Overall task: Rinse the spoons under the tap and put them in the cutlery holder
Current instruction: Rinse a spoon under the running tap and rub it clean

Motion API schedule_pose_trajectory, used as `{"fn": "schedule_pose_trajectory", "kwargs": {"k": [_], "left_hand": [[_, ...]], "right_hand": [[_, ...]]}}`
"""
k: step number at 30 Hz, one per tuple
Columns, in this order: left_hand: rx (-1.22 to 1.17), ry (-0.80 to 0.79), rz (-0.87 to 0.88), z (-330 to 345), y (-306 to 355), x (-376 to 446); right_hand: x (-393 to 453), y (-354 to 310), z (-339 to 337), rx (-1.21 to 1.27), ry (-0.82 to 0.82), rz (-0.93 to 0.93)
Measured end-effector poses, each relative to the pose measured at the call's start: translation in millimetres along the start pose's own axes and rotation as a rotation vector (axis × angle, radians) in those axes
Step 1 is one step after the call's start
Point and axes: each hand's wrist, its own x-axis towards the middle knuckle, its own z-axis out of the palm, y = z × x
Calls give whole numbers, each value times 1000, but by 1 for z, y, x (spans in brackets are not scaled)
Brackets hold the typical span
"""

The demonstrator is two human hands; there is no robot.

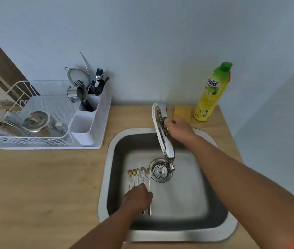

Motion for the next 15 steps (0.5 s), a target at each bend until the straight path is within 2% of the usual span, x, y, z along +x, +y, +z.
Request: {"fn": "schedule_pose_trajectory", "kwargs": {"k": [8,15], "left_hand": [[89,-8,-83,7,3,18],[100,73,-101,15,6,29]], "right_hand": [[19,-15,4,164,7,20],[29,-18,6,201,19,61]]}}
